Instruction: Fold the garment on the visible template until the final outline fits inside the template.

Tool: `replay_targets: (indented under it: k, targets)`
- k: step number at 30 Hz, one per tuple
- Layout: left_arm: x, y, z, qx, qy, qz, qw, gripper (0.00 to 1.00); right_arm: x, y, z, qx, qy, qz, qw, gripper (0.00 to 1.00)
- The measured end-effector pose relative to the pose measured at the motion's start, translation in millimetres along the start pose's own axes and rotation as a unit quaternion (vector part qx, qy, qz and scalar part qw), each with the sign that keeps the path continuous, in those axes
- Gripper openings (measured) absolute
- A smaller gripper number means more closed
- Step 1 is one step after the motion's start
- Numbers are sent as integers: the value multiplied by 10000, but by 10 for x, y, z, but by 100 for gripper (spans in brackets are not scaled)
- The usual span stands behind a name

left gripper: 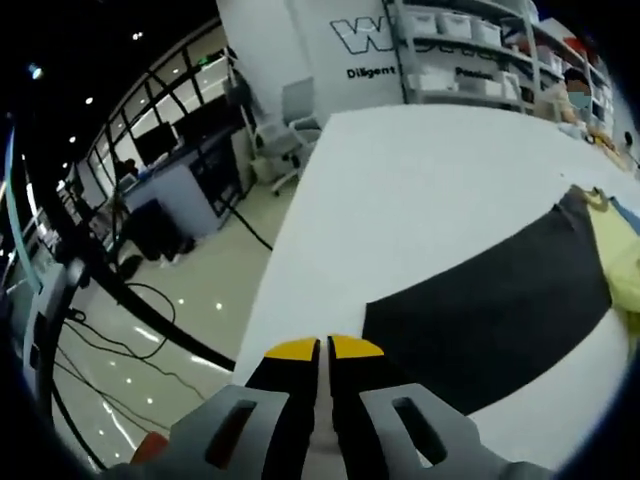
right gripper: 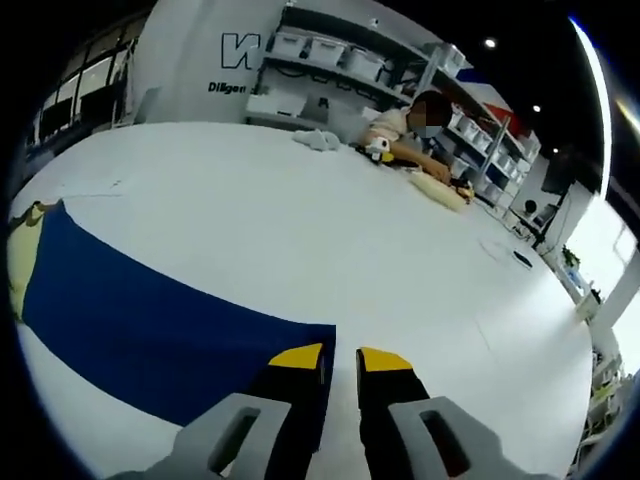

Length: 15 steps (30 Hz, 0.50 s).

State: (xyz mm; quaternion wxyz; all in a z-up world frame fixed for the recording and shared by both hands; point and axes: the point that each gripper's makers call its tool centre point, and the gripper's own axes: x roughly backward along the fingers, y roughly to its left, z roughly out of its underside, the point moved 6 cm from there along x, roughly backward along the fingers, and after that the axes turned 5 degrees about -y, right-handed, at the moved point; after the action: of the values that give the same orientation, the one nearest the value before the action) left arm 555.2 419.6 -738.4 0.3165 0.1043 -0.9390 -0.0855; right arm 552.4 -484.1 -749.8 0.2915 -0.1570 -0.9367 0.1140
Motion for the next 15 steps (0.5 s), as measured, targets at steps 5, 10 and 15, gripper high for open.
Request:
replay_targets:
  k: [5, 10, 15]
  targets:
    - [58, 23, -30, 24, -92, -34, 9999, 0, 56, -65, -3, -182, -79, 97, 9998, 9]
    - [67, 72, -78, 105, -213, -47, 9997, 0, 128, -115, -64, -189, -235, 169, 9994, 10]
    - [121, 28, -150, 305, -397, 40, 9987, 0, 205, -102, -178, -258, -461, 124, 9985, 11]
